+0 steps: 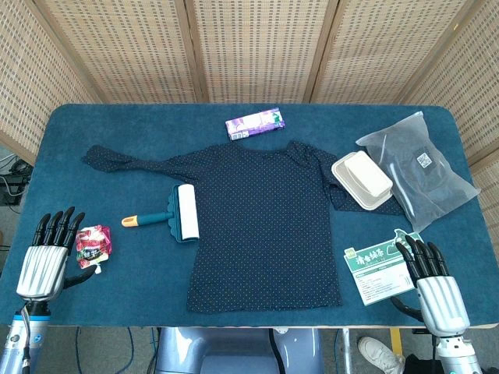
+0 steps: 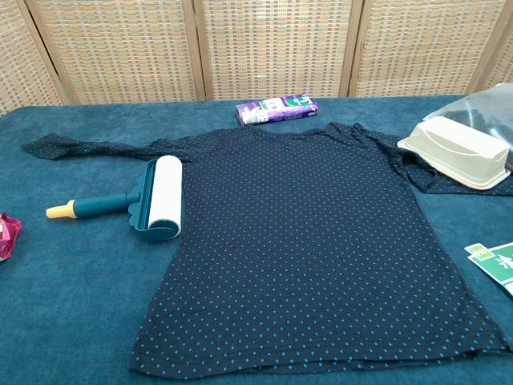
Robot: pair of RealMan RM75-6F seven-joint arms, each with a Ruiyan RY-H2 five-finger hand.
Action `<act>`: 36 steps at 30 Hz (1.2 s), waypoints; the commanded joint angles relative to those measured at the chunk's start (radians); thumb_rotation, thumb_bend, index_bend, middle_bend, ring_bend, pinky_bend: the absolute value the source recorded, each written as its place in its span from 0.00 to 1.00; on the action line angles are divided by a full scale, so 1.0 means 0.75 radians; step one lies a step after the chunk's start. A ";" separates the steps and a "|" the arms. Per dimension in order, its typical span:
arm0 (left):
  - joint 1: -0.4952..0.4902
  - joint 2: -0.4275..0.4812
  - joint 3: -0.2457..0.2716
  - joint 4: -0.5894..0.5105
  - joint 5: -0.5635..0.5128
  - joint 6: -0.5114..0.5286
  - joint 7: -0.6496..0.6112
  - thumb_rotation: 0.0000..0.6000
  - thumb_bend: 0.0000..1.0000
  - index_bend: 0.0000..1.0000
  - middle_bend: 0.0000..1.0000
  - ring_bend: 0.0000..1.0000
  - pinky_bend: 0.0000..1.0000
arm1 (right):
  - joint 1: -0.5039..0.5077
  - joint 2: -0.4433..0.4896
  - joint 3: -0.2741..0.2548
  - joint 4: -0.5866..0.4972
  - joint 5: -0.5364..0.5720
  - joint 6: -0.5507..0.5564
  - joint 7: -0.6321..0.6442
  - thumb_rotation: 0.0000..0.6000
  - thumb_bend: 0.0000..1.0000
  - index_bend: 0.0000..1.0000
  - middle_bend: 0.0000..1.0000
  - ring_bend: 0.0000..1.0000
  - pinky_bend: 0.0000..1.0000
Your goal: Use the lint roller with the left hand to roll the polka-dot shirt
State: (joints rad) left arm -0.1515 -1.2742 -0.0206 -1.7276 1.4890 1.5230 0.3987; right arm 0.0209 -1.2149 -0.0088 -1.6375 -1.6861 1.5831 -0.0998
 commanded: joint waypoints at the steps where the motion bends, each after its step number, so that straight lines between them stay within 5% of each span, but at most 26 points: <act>1: 0.001 0.001 0.000 -0.002 0.004 -0.001 -0.002 1.00 0.19 0.00 0.00 0.00 0.00 | -0.001 0.000 0.000 0.000 -0.004 0.004 -0.001 1.00 0.11 0.00 0.00 0.00 0.00; 31: 0.016 0.005 -0.025 -0.020 -0.019 -0.018 0.027 1.00 0.18 0.00 0.00 0.00 0.00 | -0.005 0.001 -0.005 -0.007 -0.013 0.006 -0.009 1.00 0.11 0.00 0.00 0.00 0.00; 36: -0.026 -0.009 -0.089 -0.002 -0.095 -0.071 0.041 1.00 0.18 0.00 0.00 0.02 0.14 | -0.004 0.004 0.002 -0.006 -0.002 0.007 0.002 1.00 0.11 0.00 0.00 0.00 0.00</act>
State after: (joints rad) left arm -0.1511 -1.2750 -0.0608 -1.7398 1.4475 1.4930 0.4224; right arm 0.0172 -1.2126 -0.0095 -1.6427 -1.6908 1.5890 -0.1012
